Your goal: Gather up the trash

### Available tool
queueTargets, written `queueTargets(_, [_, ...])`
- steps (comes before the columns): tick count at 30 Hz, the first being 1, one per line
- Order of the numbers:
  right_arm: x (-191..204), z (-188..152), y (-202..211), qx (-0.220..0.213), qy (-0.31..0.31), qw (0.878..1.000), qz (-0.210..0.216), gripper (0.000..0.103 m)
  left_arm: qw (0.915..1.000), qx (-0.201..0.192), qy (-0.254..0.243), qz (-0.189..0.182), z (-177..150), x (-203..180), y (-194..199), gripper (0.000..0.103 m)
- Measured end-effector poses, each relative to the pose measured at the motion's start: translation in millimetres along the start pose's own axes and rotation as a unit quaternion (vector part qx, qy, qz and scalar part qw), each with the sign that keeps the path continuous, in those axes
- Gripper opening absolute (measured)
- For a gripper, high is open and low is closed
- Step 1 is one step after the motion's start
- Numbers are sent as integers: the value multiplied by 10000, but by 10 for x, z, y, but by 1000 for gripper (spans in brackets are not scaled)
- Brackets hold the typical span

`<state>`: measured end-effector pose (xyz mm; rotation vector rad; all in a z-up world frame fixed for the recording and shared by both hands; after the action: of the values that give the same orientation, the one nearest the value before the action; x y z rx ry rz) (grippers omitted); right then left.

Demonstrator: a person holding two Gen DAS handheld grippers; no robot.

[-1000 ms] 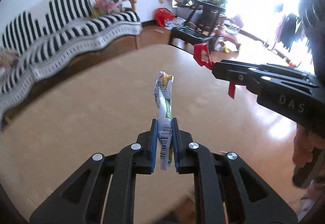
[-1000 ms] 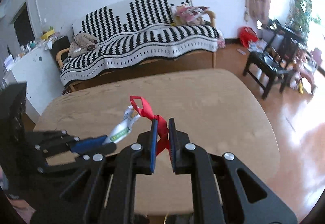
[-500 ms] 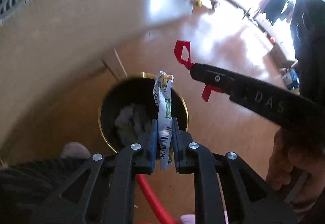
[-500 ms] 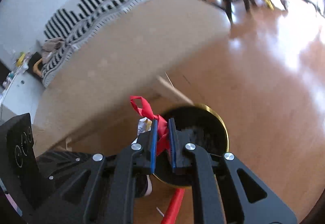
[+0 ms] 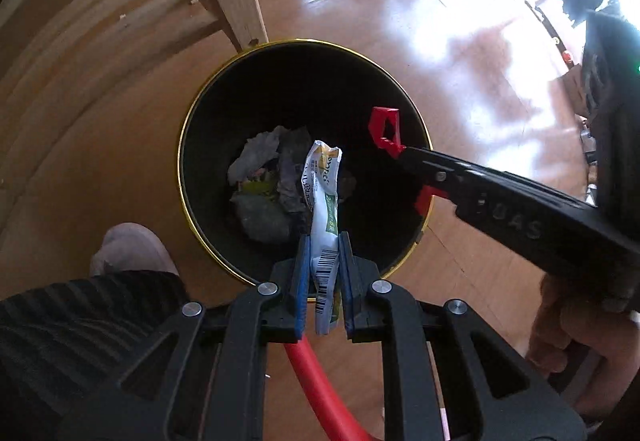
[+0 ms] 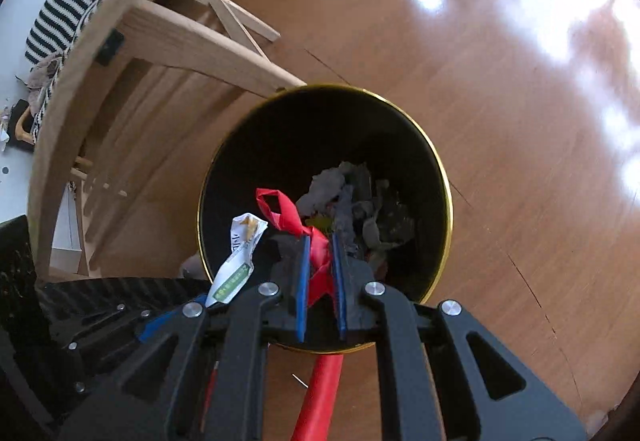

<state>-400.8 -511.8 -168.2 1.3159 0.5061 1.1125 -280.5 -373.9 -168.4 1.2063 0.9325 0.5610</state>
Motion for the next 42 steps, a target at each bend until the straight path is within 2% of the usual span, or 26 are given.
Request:
queueTargets(1, [4,79,-13,23,9,10000,-2,11,10000,6,5,-29,0,13,-3,13])
queueTargets(12, [-16,136,-46,45,-30,9999,-90,11,9999,45,-96,-39,-23,-103,-33,13])
queueTargets(13, [-39,146,-17,-21,-105,9999,-116,11,9999,0,-148,78,-28,-115,-51,18])
queueTargets(14, [-73,156,11,-52,-176,9997,-142,19,9996,-41,-204,216,-40,-136,-64,33])
queueTargets(15, [-103,162,40,-98,-240,9995,-185,33,9996,-83,-198,182,-54,-141,-69,71])
queueTargets(16, [-153,170,100,-236,-315,9990,-210,84,9996,-193,-162,85,-64,-140,-42,97])
queueTargets(17, [-199,176,155,-362,-372,9983,-262,94,9994,-301,-182,2,-79,-157,6,97])
queueTargets(18, [-235,178,192,-399,-406,9980,-283,97,9990,-349,-260,-60,-84,-187,45,97])
queueTargets(21, [-397,174,362,-634,-601,9951,-455,96,9976,-483,-423,-243,-101,-270,162,97])
queueTargets(22, [-441,174,455,-756,-627,9932,-621,96,9975,-485,-421,-293,-89,-299,197,97])
queueTargets(24, [-450,194,586,-893,-548,9895,-997,96,9961,-514,-316,-644,-17,-303,469,97])
queueTargets(26, [-383,288,668,-789,-313,9851,-1497,96,9913,-755,-204,-1054,96,-233,877,97])
queueTargets(28, [-237,445,697,-587,-152,9825,-1759,96,9855,-1270,-216,-1106,230,-91,1364,97])
queueTargets(29, [-128,543,718,-606,-87,9825,-1761,96,9802,-1717,-167,-972,316,54,1693,97])
queueTargets(31, [115,704,794,-851,66,9816,-1707,96,9691,-2352,-4,-739,436,321,2143,97])
queueTargets(32, [370,845,864,-1079,277,9795,-1680,96,9615,-2690,124,-555,501,518,2389,97])
queueTargets(34, [777,1048,945,-1352,666,9757,-1589,96,9429,-3310,354,130,587,914,2773,97])
queueTargets(36, [1276,1238,1016,-1642,1078,9702,-1420,96,9295,-3605,514,576,635,1223,2965,97])
queueTargets(38, [1661,1373,1050,-1831,1377,9652,-1260,96,9203,-3737,757,875,684,1565,3067,97])
queueTargets(42, [2418,1631,974,-2142,1949,9506,-1122,96,9051,-3880,1177,1278,741,2115,3071,97])
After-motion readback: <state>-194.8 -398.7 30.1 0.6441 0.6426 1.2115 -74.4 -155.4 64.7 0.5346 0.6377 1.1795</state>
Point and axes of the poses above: each gripper's, at about its wrist camera, not at the fingertips, and y roughly against the way its jaws point, x to its left, z to its top, the point moved 1 cm from there along -y, roughly the way its jaws point, and after that the axes turned 13 degrees about y, right-handed, at the moved point
